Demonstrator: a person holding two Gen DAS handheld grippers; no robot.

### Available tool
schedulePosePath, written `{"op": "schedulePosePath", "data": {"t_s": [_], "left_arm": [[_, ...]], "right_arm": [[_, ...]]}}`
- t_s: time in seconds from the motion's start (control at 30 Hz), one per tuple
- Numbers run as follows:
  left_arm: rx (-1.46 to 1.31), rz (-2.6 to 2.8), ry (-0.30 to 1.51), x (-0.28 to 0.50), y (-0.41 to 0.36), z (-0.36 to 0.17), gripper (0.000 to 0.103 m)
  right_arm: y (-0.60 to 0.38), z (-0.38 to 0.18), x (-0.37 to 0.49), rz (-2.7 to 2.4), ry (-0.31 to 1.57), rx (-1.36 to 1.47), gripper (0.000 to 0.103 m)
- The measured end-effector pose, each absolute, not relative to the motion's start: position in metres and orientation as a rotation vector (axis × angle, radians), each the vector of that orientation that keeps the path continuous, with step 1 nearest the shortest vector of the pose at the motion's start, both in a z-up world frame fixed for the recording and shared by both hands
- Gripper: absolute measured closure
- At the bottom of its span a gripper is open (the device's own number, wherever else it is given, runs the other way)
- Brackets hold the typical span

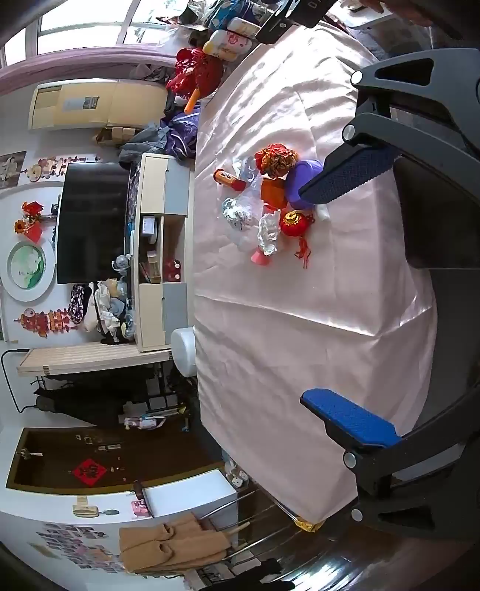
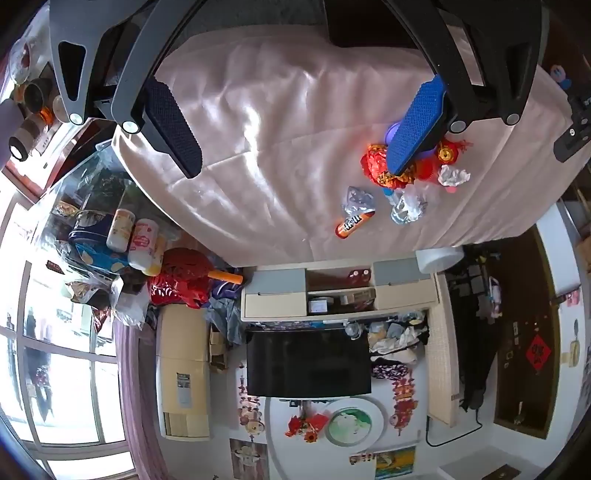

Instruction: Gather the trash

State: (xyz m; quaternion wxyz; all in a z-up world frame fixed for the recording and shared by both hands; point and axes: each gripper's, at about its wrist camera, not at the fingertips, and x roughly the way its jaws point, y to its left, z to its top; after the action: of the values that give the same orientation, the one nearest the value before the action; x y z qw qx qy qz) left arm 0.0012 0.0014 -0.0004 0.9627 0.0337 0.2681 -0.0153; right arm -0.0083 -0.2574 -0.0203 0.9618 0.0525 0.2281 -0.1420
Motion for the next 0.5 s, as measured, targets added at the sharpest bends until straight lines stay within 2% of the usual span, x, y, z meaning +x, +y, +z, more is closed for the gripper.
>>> {"op": "schedulePosePath", "data": {"t_s": [0.5], "left_arm": [[0.075,-0.03,0.545,-0.001,0.003,-0.013,0.008]], "right_arm": [[-0.252,-0.02,-0.006,-0.289,0.45,0.107,0.003]]}}
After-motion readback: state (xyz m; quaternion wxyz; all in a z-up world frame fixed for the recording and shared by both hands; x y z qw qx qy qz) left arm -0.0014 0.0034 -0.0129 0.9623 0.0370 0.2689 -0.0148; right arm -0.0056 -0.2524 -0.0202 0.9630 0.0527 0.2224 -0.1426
